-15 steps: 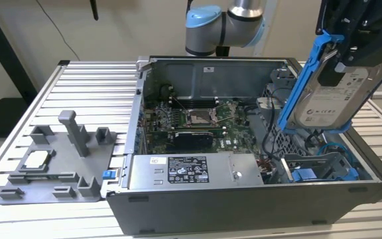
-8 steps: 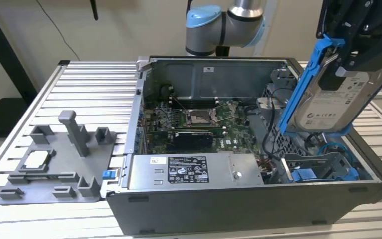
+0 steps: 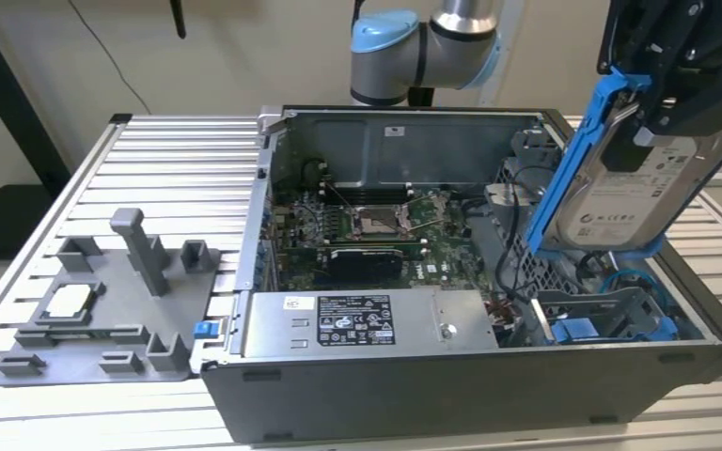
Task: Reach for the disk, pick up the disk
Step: 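Pick up the disk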
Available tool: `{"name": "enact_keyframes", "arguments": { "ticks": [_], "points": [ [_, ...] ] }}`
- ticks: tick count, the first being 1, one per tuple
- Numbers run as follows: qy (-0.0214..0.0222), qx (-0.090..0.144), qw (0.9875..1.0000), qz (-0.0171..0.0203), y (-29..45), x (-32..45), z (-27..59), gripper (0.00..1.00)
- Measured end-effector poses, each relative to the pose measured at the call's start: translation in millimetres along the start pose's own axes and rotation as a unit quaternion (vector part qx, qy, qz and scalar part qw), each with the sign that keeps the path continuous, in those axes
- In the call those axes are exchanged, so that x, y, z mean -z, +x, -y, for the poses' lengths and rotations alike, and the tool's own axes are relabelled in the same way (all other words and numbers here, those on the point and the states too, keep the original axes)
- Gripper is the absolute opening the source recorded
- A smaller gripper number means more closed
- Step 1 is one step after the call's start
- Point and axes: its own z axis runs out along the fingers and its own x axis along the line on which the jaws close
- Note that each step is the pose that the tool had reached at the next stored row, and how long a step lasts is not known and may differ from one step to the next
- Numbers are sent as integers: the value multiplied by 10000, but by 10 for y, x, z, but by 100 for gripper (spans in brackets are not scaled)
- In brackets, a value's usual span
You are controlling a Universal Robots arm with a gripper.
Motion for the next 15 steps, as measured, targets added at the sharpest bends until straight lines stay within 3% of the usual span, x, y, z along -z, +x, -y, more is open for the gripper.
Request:
{"name": "enact_keyframes", "arguments": {
  "ticks": [15],
  "points": [
    [0,0,10000,-6,6,-61,2,0]
  ]
}}
